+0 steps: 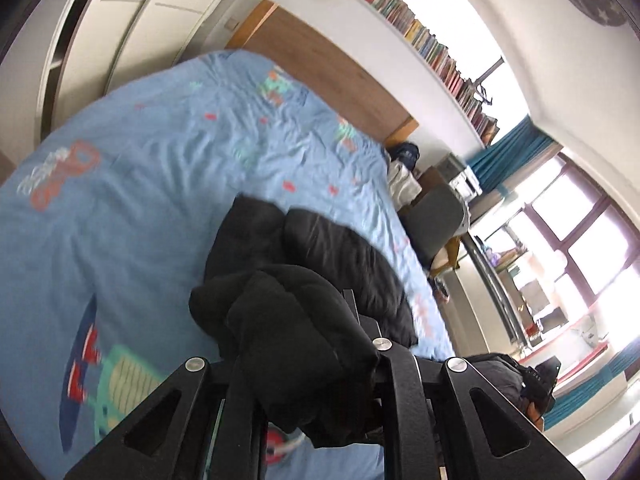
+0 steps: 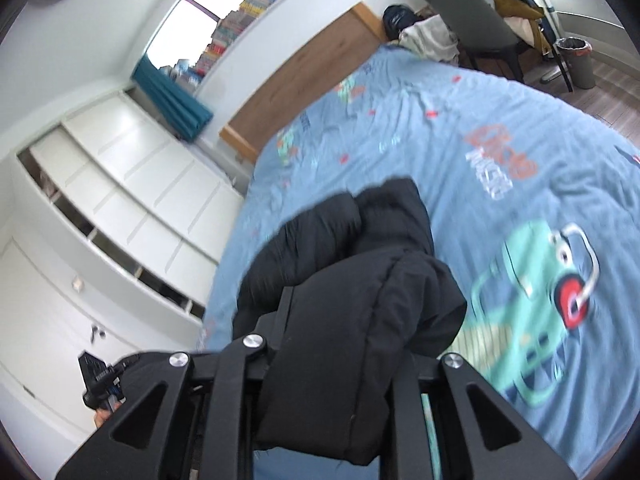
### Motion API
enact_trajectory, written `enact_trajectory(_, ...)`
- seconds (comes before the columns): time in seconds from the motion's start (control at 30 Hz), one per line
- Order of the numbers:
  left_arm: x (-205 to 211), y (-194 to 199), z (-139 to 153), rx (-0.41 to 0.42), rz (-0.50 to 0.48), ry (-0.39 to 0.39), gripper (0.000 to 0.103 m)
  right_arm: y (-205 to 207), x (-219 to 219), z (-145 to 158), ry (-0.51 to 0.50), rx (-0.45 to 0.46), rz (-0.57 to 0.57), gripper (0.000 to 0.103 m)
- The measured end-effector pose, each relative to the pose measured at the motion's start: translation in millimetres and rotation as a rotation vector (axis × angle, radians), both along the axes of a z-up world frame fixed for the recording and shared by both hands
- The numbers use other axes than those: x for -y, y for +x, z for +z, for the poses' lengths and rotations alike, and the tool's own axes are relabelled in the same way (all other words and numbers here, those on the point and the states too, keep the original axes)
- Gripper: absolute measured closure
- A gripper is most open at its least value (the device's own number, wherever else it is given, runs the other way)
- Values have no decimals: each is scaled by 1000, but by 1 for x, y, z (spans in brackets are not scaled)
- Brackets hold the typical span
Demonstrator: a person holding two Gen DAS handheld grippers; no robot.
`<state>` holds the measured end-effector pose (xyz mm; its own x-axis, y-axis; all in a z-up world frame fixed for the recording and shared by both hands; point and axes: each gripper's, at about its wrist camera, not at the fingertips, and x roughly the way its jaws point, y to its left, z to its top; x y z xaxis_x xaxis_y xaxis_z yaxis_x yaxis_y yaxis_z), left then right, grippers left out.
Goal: Fold large clothes
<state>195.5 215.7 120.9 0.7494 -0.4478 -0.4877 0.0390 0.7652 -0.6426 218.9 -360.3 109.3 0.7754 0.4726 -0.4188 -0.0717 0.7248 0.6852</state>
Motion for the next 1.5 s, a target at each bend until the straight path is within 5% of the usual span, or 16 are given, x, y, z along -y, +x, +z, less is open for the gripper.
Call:
enact_trajectory(0.17, -12, 64, 10, 6, 35, -10, 89, 56, 13, 20, 22, 2, -57, 85)
enact_trajectory(0.33, -19, 146, -11, -52, 82, -30, 89, 133, 14, 13, 12, -39, -98, 85)
enact_trajectory(0.77, -6, 341, -133, -289, 149, 26, 84, 335, 15, -93, -60, -284, -175, 85)
enact_trajectory(0.93, 4, 369, -179, -343, 129, 44, 84, 374, 14, -139, -34, -350, -166, 85)
enact_trajectory(1.17, -3, 373, -193, -359, 108, -54, 80, 387, 19, -173, 50, -362, -153, 84)
enact_trajectory(1.3, -8, 370, -176, -352, 112, -80, 65, 381, 22, -164, 75, -331, -146, 73)
enact_trajectory(1.43, -23, 366, -154, -313, 157, -181, 37, 376, 30, -145, 149, -274, -128, 21)
enact_trajectory(1.5, -34, 361, -142, -293, 212, -228, 28, 374, 34, -130, 152, -261, -143, 18)
